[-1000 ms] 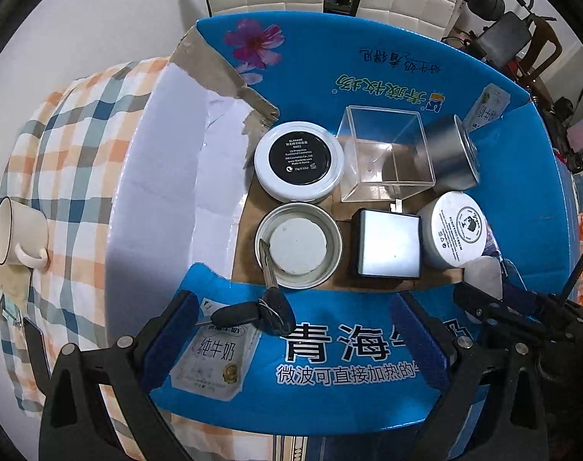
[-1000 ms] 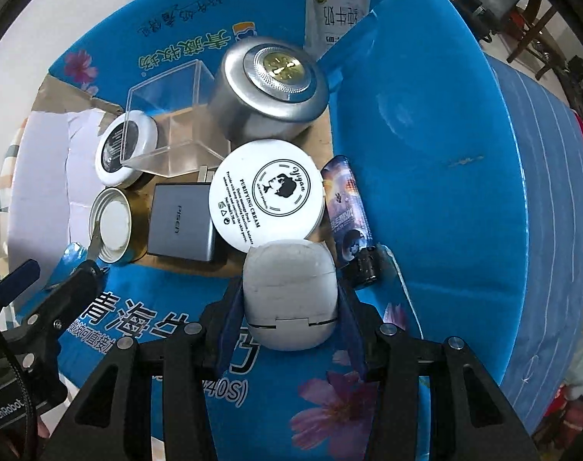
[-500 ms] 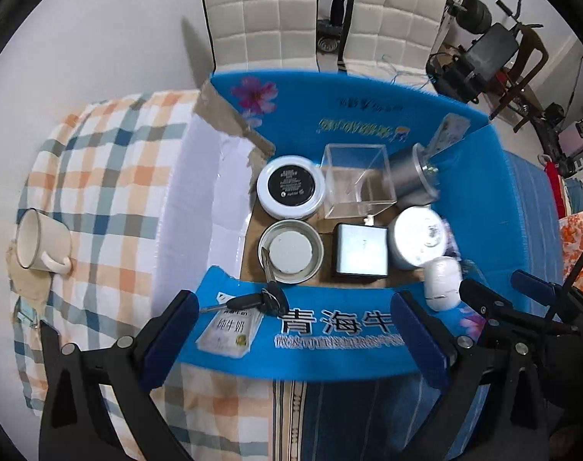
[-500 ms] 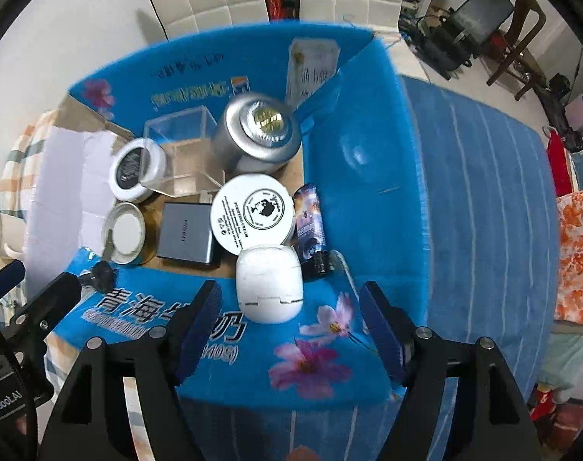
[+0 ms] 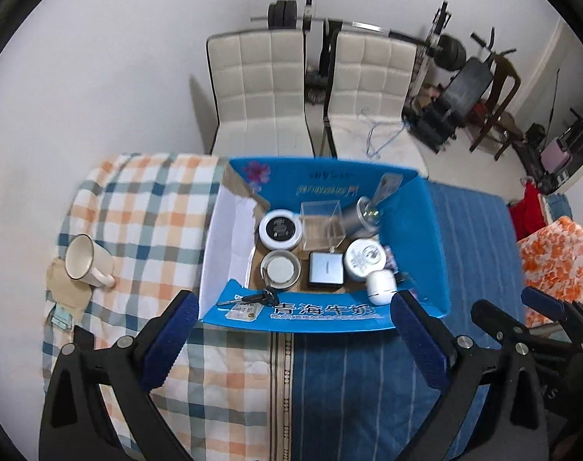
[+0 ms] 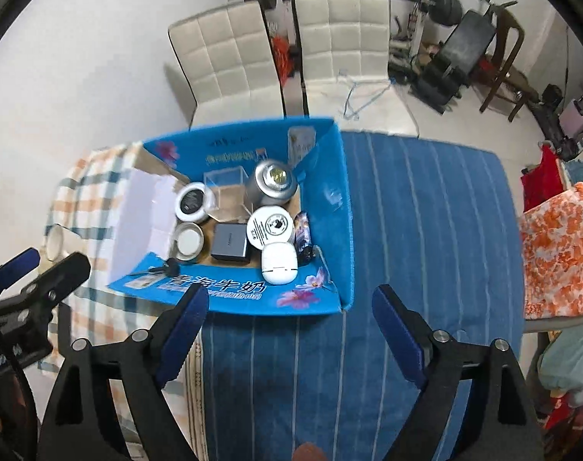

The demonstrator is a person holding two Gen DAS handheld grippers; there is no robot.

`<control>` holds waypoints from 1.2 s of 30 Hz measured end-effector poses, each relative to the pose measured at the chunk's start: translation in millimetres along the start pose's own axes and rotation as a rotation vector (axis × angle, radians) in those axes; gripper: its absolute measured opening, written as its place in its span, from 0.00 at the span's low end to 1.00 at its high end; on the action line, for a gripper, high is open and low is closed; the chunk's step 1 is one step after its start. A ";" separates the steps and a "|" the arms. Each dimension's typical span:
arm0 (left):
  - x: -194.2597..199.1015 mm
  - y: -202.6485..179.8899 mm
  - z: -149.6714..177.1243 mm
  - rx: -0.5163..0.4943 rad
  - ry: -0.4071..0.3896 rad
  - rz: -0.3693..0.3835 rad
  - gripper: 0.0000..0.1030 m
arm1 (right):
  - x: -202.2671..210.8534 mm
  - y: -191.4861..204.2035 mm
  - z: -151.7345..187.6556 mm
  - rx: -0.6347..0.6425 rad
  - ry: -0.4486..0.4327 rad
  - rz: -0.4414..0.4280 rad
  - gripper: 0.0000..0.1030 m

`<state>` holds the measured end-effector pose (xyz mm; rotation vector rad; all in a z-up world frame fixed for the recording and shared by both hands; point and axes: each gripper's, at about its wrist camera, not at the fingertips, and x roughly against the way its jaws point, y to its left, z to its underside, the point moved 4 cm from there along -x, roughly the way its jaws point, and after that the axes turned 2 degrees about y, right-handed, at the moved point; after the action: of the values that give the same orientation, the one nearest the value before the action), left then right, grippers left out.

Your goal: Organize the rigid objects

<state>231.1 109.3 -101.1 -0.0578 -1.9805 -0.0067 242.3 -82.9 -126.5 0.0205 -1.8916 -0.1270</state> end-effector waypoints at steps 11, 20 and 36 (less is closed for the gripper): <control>59.1 -9.2 14.9 -0.023 -0.070 -0.006 1.00 | 101.7 -2.8 19.2 -0.004 -0.138 -0.002 0.96; 75.2 -10.5 21.7 -0.028 -0.103 -0.019 1.00 | 133.9 0.8 27.2 0.022 -0.194 0.024 0.96; 89.0 -4.8 28.5 -0.022 -0.124 -0.030 1.00 | 137.5 -6.0 33.7 0.019 -0.201 0.053 0.96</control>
<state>169.3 108.8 -30.8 -0.0430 -2.1051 -0.0454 166.2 -96.9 -7.8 -0.0301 -2.0926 -0.0770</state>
